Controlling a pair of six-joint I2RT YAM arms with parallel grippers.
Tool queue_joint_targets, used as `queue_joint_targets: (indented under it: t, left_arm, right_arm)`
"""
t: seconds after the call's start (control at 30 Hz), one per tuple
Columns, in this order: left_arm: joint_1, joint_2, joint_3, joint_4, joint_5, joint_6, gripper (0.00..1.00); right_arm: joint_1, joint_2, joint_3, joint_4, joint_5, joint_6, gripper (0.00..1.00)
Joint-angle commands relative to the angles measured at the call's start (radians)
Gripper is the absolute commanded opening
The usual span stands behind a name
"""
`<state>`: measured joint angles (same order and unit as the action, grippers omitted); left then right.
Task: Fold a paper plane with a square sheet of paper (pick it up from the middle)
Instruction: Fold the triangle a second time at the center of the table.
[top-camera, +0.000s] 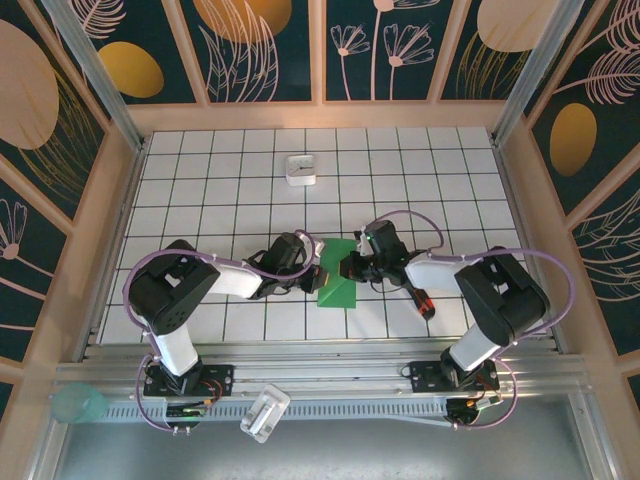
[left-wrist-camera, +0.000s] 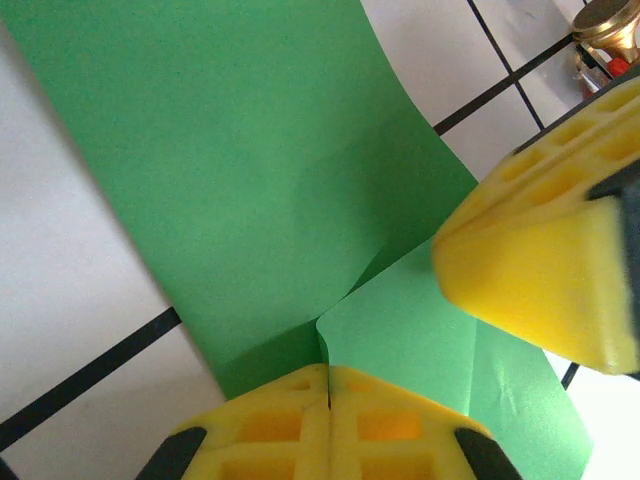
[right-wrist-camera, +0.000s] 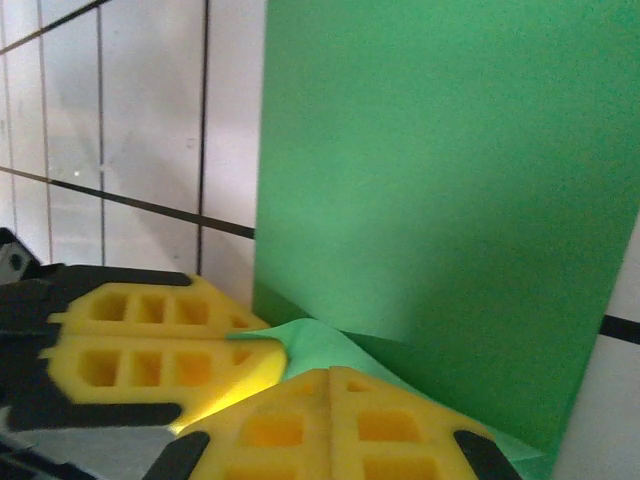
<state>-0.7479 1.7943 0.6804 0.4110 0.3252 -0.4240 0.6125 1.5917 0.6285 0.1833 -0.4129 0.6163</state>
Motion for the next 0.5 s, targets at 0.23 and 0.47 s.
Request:
queue_joint_targets:
  t: [0.23,0.47]
  left_arm:
    - [0.013,0.099,-0.03,-0.156,-0.172,0.022,0.0]
    - [0.012,0.1,-0.03,-0.157,-0.172,0.024,0.0]
  right_arm:
    - [0.057,-0.029,-0.036,0.069,-0.007,0.07,0.0]
    - [0.1,0.004,-0.052,0.116,-0.008,0.108,0.0]
